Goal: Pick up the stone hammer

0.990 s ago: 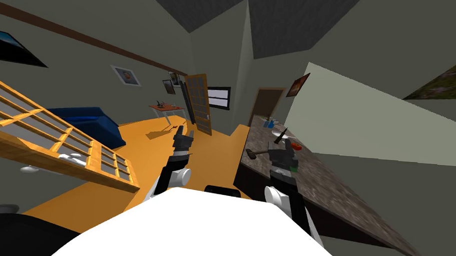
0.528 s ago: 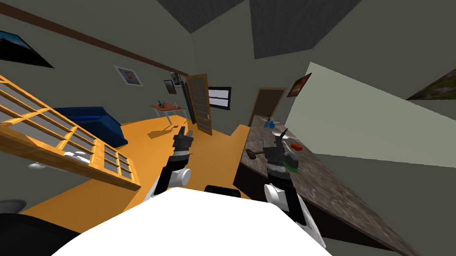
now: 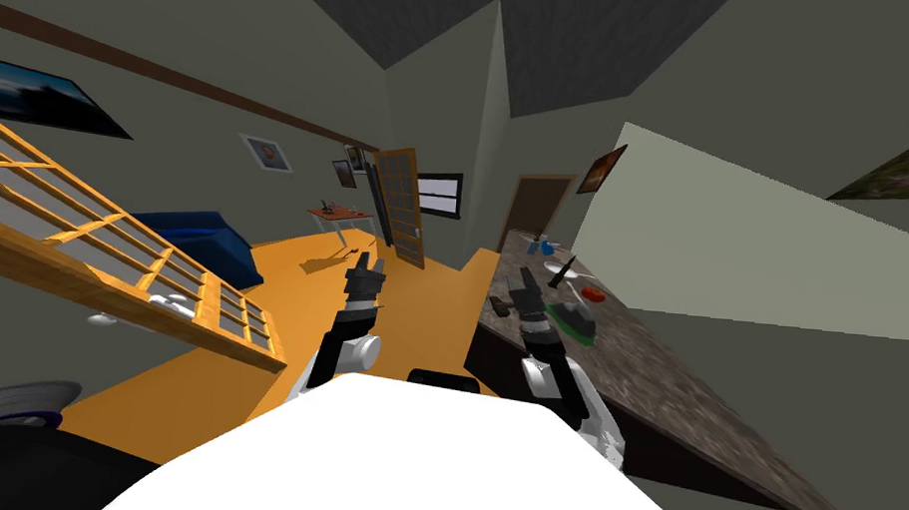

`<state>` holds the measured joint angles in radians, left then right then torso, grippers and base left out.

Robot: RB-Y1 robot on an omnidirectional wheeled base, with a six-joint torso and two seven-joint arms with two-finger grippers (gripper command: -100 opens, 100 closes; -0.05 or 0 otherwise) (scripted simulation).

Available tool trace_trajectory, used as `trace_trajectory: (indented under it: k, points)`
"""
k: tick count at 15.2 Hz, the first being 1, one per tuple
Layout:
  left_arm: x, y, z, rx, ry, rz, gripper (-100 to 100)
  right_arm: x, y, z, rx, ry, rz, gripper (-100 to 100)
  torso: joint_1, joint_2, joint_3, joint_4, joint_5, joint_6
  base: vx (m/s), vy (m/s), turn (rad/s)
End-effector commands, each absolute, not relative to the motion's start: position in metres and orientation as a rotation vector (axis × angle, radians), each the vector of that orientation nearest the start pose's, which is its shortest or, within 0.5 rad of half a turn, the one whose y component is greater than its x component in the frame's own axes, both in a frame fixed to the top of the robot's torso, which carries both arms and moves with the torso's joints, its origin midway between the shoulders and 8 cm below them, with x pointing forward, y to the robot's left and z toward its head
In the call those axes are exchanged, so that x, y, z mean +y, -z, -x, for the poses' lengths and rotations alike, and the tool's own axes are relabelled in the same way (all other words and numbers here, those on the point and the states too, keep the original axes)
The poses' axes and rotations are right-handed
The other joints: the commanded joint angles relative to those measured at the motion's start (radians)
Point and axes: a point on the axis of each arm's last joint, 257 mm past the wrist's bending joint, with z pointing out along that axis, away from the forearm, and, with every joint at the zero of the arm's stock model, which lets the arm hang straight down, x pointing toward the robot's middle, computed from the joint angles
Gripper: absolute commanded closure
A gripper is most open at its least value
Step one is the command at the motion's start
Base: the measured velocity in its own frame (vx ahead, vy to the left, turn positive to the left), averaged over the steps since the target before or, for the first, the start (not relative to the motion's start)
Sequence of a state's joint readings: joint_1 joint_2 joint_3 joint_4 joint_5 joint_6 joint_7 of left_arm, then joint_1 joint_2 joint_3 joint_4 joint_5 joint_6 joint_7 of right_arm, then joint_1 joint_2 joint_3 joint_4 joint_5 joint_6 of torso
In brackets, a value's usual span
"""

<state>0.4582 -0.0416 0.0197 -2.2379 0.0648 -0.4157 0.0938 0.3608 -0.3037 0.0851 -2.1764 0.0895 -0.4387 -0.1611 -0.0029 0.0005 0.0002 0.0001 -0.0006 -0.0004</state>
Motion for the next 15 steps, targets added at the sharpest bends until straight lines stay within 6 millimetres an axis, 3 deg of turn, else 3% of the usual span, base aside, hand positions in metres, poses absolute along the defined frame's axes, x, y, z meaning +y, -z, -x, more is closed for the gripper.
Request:
trace_trajectory:
  k: [1,2,3,8,10,11,14,15]
  points:
    - [0.296,-0.003,-0.366,0.562,1.405,0.835,0,-0.192,0.005,-0.388,0.978,-1.464,-0.419,-100,0.0,0.0,0.0,0.0,0.0,0.0,-0.017,-0.036,0.047]
    - [0.296,-0.003,-0.366,0.562,1.405,0.835,0,-0.175,0.011,-0.392,1.021,-1.463,-0.351,-100,0.0,0.0,0.0,0.0,0.0,0.0,-0.019,-0.038,0.058]
    - [0.296,-0.003,-0.366,0.562,1.405,0.835,0,-0.174,0.01,-0.392,1.028,-1.458,-0.337,-100,0.0,0.0,0.0,0.0,0.0,0.0,-0.017,-0.04,0.052]
    - [0.296,-0.003,-0.366,0.562,1.405,0.835,0,-0.124,0.035,-0.397,1.168,-1.432,-0.094,-100,0.0,0.0,0.0,0.0,0.0,0.0,-0.022,-0.041,0.061]
    - [0.296,-0.003,-0.366,0.562,1.405,0.835,0,-0.122,0.034,-0.398,1.178,-1.414,-0.06,-100,0.0,0.0,0.0,0.0,0.0,0.0,-0.017,-0.034,0.037]
    - [0.296,-0.003,-0.366,0.562,1.405,0.835,0,-0.108,0.046,-0.398,1.226,-1.399,0.029,-100,0.0,0.0,0.0,0.0,0.0,0.0,-0.012,-0.035,0.046]
    - [0.296,-0.003,-0.366,0.562,1.405,0.835,0,-0.092,0.058,-0.4,1.274,-1.361,0.148,-100,0.0,0.0,0.0,0.0,0.0,0.0,-0.02,-0.034,0.067]
    - [0.296,-0.003,-0.366,0.562,1.405,0.835,0,-0.083,0.074,-0.398,1.317,-1.353,0.213,-100,0.0,0.0,0.0,0.0,0.0,0.0,-0.022,-0.04,0.078]
